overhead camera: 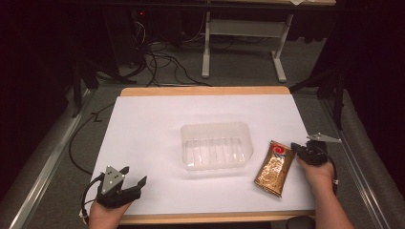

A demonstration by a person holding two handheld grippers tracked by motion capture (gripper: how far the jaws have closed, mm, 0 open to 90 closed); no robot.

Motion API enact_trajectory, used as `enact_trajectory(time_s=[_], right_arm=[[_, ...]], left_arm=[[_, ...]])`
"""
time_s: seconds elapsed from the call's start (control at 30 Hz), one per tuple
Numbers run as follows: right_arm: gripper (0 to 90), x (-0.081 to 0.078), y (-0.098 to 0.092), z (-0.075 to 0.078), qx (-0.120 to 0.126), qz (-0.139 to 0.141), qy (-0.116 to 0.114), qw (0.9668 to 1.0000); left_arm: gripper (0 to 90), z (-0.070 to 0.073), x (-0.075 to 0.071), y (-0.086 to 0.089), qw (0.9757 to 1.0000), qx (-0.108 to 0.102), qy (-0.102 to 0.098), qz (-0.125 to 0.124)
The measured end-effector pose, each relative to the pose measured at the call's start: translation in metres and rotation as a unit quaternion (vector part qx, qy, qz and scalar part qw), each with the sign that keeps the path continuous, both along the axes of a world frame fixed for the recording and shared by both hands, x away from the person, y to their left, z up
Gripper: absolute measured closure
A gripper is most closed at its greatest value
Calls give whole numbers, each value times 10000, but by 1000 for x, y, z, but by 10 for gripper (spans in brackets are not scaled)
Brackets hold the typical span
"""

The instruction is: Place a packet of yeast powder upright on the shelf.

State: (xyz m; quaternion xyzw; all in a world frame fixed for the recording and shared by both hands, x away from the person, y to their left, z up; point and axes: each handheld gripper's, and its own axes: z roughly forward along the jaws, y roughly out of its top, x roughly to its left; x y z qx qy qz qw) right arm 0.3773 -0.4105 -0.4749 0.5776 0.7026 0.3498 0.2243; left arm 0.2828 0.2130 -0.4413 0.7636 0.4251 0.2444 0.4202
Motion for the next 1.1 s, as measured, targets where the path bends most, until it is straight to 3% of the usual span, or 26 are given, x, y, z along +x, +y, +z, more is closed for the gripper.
enact_trajectory(time_s=[0.17,0.83,0.97,1.1], right_arm=[[900,-12,3,-1,160,225,221,9994],[900,-56,11,4,185,374,292,9987],[900,-62,20,6,-45,472,313,9984],[900,-64,25,6,-52,525,348,9980]], left_arm=[[292,2,0,-2,9999,-41,-66,-66],[293,7,22,-22,9991,-125,-252,-308],[294,8,26,-25,9988,-150,-283,-380],[296,9,29,-25,9986,-222,-294,-385]])
